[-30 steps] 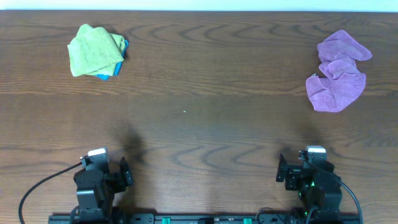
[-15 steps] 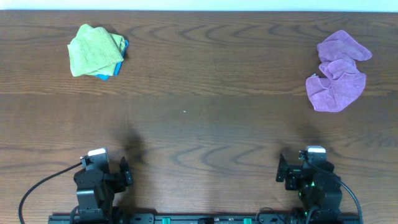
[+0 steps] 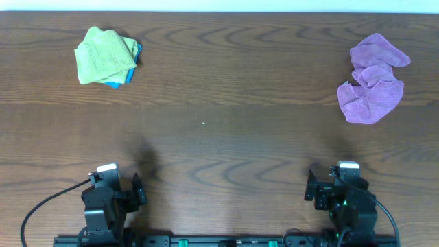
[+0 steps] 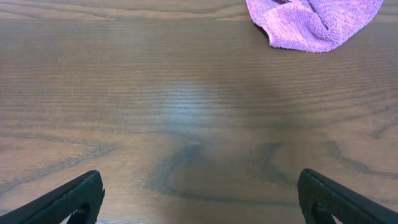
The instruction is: Fold the cloth
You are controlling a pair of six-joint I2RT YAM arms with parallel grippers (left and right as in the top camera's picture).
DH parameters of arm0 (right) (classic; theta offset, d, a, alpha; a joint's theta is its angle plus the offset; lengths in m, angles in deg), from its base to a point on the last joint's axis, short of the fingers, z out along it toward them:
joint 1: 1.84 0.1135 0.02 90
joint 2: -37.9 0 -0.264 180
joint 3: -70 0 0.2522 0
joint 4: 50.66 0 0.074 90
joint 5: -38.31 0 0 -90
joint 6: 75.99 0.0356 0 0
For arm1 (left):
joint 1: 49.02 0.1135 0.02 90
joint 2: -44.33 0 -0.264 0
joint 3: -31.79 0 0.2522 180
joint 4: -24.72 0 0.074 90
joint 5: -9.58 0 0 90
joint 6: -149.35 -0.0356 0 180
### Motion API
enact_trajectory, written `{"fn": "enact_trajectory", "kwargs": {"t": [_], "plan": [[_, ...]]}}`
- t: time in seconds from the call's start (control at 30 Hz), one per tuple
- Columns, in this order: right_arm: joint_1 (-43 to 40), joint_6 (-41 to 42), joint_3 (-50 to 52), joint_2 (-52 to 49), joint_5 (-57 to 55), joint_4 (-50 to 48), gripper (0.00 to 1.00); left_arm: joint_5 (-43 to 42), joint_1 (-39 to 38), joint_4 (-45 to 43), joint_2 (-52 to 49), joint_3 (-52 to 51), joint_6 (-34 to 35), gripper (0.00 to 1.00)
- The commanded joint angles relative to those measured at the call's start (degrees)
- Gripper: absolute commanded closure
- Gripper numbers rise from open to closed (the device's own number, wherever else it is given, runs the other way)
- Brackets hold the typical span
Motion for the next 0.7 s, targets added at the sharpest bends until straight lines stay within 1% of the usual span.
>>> {"fn": "enact_trajectory", "kwargs": {"t": [0.0,0.23,0.37,0.5,0.67], "plan": [[-0.6,-0.6,0.5,0.6,0.2,0.2,0.01,0.8,-0.2,0.9,0.5,-0.3,0.4,0.05],[-0.6,-0.8,0.4,0.5,-0.2,0.3,0.01,0.8,-0.2,0.9,0.5,-0.3,0.4,0.05],[-0.8,0.2,-1.6,-1.9,-0.2,-0.1,0.01,0.8,-0.2,0.9,0.5,-0.3,0.4,0.05],[-2.2,4.5,-7.0,-8.5,-1.8,0.0,0.01,0.8,-0.2,0.9,0.5,-0.3,0.4,0.05],[-6.2,5.9,-17.0,-21.0,-1.7,0.1,0.01,0.8,-0.2,0.9,0.5,-0.3,0.4,0.05]]}}
